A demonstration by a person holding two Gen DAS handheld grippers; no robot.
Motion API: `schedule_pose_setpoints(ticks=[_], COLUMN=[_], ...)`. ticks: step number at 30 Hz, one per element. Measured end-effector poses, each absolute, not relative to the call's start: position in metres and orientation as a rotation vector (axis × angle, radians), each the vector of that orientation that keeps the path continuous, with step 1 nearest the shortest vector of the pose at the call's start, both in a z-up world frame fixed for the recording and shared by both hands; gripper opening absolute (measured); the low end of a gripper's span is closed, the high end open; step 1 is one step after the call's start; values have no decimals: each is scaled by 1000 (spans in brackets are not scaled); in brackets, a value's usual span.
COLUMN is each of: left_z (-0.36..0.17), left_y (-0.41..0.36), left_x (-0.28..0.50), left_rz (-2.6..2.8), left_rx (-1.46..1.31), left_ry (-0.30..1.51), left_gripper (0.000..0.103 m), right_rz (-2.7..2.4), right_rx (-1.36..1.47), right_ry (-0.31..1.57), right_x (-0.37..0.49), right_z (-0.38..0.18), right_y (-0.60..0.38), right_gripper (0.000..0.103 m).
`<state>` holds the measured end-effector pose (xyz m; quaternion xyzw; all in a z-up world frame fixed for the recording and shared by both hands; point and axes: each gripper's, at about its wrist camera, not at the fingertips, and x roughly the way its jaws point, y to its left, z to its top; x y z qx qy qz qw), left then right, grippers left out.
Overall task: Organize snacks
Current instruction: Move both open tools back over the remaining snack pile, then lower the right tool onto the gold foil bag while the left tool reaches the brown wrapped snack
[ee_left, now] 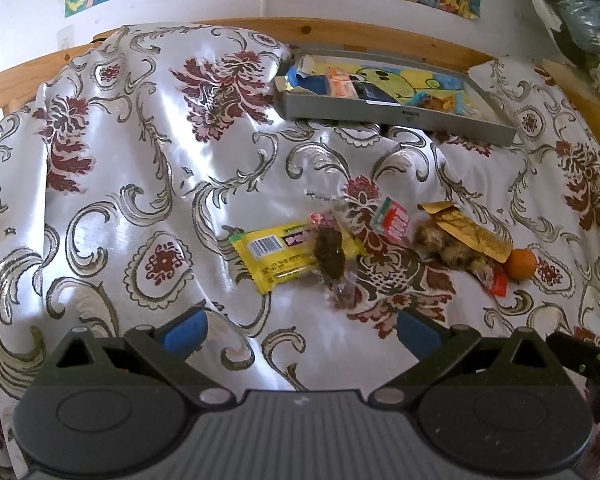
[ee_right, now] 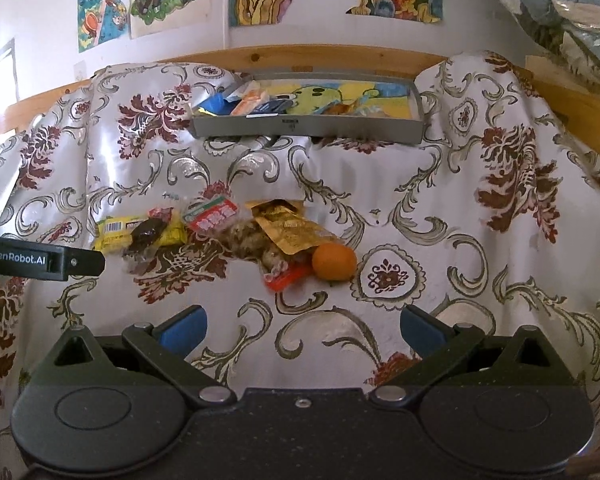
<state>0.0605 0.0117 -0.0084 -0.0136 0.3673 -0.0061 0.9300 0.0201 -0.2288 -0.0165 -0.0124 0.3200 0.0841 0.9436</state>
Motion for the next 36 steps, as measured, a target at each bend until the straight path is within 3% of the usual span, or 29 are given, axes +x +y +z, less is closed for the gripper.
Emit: schedule_pose_setpoints(ticks=[36], left_z=[-21], left_y=[14], left_x=[106], left_rz=[-114], left_rx=[-36], left_ry=[607], left_gripper=[103], right_rz=[254], right_rx=[-134], right_ry=[632], right_x=[91], right_z=[-21], right_y=[-223], right_gripper=[102])
